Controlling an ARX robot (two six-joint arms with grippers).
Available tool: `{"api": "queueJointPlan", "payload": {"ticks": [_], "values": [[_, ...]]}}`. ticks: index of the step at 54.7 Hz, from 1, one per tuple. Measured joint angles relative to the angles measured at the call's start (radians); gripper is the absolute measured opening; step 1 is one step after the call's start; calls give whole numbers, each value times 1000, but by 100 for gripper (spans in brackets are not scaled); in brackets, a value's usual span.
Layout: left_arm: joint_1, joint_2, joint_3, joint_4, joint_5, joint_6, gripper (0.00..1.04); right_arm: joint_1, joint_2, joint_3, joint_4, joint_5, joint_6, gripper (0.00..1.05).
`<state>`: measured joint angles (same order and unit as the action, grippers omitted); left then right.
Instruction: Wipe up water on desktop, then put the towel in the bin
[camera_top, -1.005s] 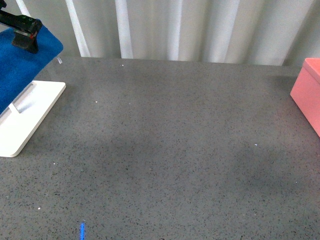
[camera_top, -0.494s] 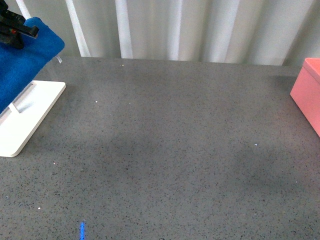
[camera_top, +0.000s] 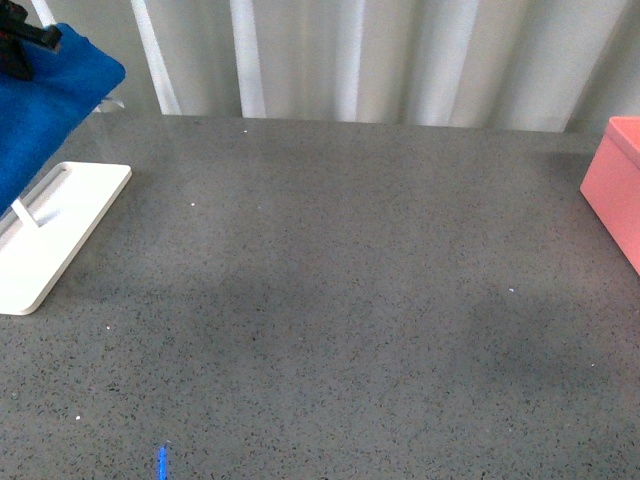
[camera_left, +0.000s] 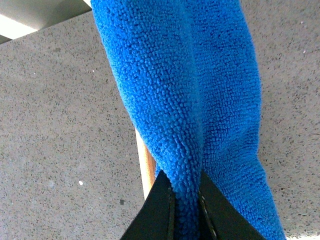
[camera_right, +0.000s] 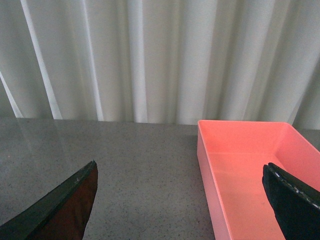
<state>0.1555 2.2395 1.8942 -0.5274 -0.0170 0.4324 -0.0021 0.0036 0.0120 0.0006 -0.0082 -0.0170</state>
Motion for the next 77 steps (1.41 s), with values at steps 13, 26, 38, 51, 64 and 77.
{"api": "queueJointPlan", "payload": {"ticks": [13, 26, 38, 51, 64, 77], "values": [[8, -109, 39, -21, 50, 2, 4, 0, 0, 0, 0, 0, 0, 98], [-35, -249, 25, 11, 218, -77, 4, 0, 0, 0, 0, 0, 0, 98], [-226, -525, -265, 282, 460, -248, 4, 0, 0, 0, 0, 0, 0, 98], [-425, -586, -517, 537, 461, -385, 4, 0, 0, 0, 0, 0, 0, 98], [-593, -512, -661, 806, 489, -497, 4, 0, 0, 0, 0, 0, 0, 98], [-640, -372, -734, 1085, 536, -654, 4, 0, 0, 0, 0, 0, 0, 98]]}}
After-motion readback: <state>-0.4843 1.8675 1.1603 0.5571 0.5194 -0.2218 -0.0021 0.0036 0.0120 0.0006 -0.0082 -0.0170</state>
